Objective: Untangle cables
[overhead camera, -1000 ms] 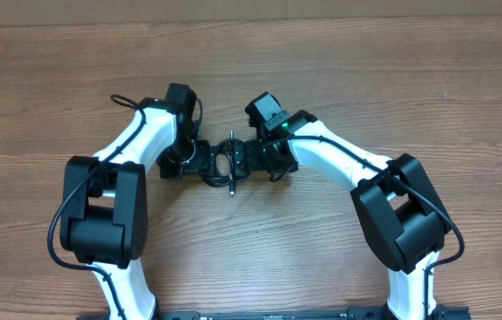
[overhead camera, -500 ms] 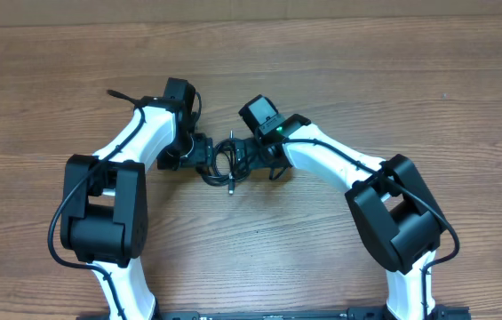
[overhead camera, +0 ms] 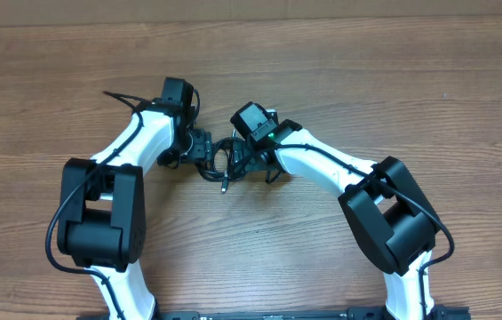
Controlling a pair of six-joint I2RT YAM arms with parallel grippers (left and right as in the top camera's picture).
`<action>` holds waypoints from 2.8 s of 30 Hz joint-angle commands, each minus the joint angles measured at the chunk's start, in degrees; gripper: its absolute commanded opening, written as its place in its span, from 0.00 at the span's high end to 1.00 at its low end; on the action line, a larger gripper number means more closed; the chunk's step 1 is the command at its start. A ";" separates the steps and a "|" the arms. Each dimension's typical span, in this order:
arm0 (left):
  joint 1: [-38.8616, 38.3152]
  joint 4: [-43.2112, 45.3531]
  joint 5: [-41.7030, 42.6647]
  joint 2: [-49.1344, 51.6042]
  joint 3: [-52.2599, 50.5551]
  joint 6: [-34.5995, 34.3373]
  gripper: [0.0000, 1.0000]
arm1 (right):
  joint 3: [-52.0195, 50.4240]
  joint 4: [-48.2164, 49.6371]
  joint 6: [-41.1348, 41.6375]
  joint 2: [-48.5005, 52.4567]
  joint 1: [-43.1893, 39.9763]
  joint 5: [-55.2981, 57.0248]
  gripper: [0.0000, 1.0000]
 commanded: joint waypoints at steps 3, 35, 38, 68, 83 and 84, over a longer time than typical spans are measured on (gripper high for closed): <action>0.48 2.43 -7.50 4.96 -8.39 -4.94 0.21 | -1.38 -0.09 0.90 1.86 -0.04 1.73 0.00; 29.81 -9.81 -10.45 4.85 -7.28 -13.64 0.01 | -1.38 -1.86 9.11 4.42 -0.11 6.16 0.00; 29.83 -13.77 -11.91 4.76 -3.67 -14.27 0.00 | -1.38 -2.32 9.90 4.42 -0.11 6.93 0.00; 21.97 -23.65 12.28 -21.77 11.96 -5.68 0.07 | 11.65 -26.01 -6.21 4.26 -10.01 -8.22 0.04; 6.38 -20.85 5.42 -1.27 11.67 1.11 0.09 | 13.79 -28.39 -16.35 3.04 -14.45 -23.37 0.04; 6.16 -20.90 4.70 0.13 11.69 0.87 0.10 | 13.68 -28.17 -16.37 3.04 -14.32 -23.37 0.04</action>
